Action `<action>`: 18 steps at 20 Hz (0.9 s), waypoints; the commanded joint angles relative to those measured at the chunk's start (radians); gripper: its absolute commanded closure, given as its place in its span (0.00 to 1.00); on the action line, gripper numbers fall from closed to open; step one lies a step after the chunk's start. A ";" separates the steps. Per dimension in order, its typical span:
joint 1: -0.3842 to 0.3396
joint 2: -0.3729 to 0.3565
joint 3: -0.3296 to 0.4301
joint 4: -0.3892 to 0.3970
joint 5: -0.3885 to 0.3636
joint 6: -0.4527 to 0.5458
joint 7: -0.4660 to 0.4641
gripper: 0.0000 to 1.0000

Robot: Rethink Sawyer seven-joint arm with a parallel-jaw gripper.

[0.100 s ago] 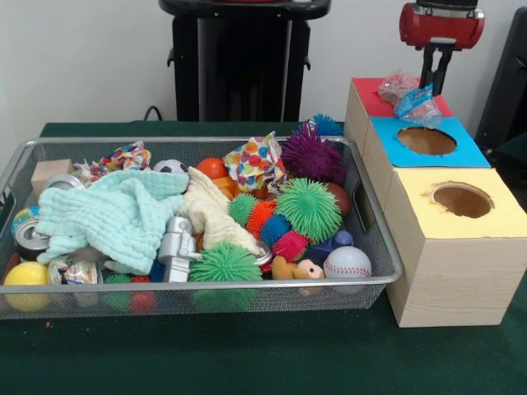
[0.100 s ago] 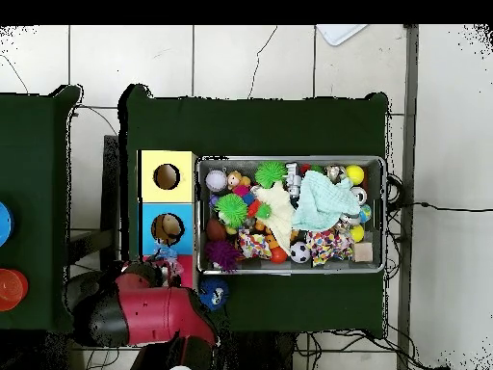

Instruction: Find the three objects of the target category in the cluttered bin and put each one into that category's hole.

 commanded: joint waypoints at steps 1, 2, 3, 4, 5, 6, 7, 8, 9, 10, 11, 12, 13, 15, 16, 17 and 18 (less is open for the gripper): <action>-0.004 0.114 0.062 0.025 0.002 -0.008 0.175 1.00; -0.004 0.113 0.061 0.020 0.001 0.006 0.169 1.00; -0.005 0.112 0.060 0.014 -0.001 0.020 0.163 1.00; -0.005 0.111 0.059 0.009 -0.002 0.034 0.157 1.00; -0.007 0.112 0.058 0.000 -0.001 0.044 0.155 1.00; -0.009 0.113 0.057 -0.009 0.001 0.055 0.152 1.00; -0.006 0.114 0.056 -0.017 0.002 0.059 0.152 1.00; -0.002 0.118 0.054 -0.023 0.004 0.061 0.156 1.00; -0.004 0.127 0.055 -0.033 0.007 0.062 0.156 1.00; -0.010 0.142 0.056 -0.055 0.009 0.072 0.151 1.00; -0.008 0.146 0.054 -0.065 0.015 0.079 0.156 1.00; -0.005 0.150 0.051 -0.077 0.015 0.086 0.155 1.00; -0.007 0.158 0.049 -0.098 0.017 0.101 0.153 1.00; -0.002 0.163 0.044 -0.119 0.020 0.121 0.155 1.00; 0.003 0.158 0.039 -0.124 0.021 0.130 0.159 1.00; 0.005 0.160 0.034 -0.138 0.020 0.140 0.159 1.00; 0.006 0.146 0.031 -0.139 0.021 0.158 0.160 1.00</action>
